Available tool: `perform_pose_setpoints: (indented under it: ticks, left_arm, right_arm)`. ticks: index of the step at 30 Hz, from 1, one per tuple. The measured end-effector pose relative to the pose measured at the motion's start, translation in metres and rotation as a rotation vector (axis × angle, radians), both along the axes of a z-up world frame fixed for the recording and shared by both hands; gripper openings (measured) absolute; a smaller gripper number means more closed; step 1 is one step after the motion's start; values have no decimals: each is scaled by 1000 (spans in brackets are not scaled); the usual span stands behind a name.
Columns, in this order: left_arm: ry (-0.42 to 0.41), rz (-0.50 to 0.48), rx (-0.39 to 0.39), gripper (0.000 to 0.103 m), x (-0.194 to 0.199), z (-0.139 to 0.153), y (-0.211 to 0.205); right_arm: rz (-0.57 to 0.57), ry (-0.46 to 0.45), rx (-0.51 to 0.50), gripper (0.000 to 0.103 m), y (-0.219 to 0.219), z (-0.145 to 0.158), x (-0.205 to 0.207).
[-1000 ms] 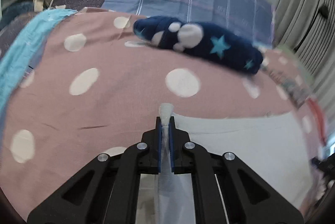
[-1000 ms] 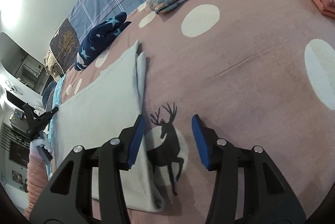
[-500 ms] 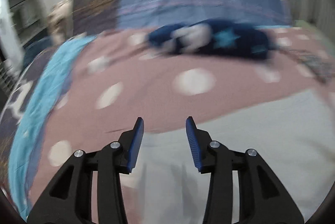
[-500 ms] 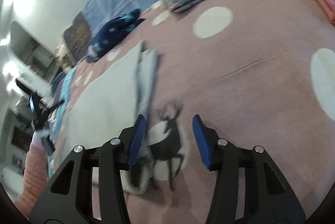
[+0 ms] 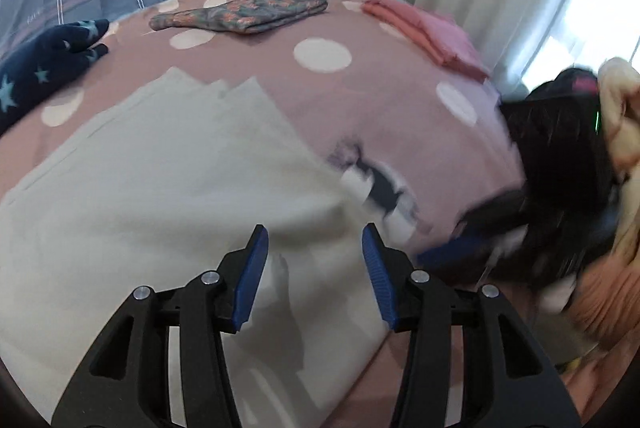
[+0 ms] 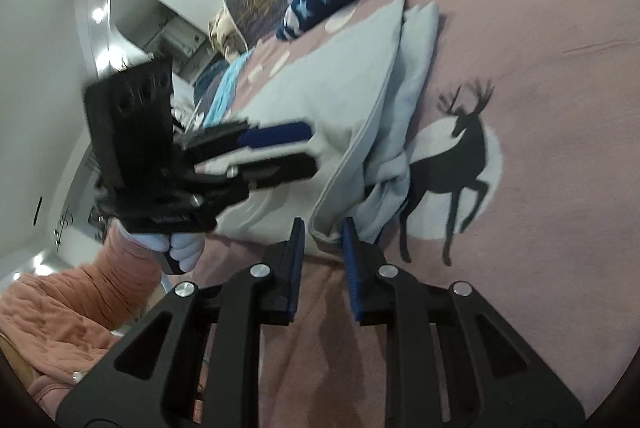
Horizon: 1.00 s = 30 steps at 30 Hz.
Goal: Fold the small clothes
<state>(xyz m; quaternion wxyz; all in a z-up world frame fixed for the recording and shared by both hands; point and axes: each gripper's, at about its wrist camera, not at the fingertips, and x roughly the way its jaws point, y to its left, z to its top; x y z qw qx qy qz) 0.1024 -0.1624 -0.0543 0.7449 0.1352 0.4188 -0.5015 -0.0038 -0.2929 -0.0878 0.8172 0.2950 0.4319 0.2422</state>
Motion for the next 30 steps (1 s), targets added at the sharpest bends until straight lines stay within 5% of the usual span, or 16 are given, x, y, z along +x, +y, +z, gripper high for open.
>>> perform_pose_setpoints:
  ticks: [3, 7, 11, 13, 20, 22, 24, 27, 30]
  left_arm:
    - [60, 9, -30, 51, 2, 5, -10]
    - [54, -28, 72, 51, -18, -13, -34]
    - [24, -5, 99, 37, -25, -27, -30]
    - [52, 20, 68, 34, -24, -27, -22]
    - [95, 51, 37, 33, -35, -29, -11]
    - [101, 57, 36, 33, -38, -29, -12]
    - [97, 53, 41, 34, -40, -30, -13]
    - [99, 32, 43, 34, -42, -31, -17]
    - [132, -22, 22, 24, -45, -30, -18]
  right_arm:
    - [28, 1, -30, 21, 6, -1, 4]
    - [57, -32, -43, 28, -3, 11, -3]
    - [-124, -74, -116, 32, -50, 30, -10]
    - [-224, -50, -105, 32, -80, 31, 8]
    - [-181, 81, -108, 32, -84, 15, 126]
    - [-151, 105, -98, 44, -77, 10, 152]
    - [-139, 114, -88, 46, -71, 5, 164]
    - [-166, 91, -96, 2, -63, 10, 170]
    - [-206, -80, -138, 2, -59, 47, 148]
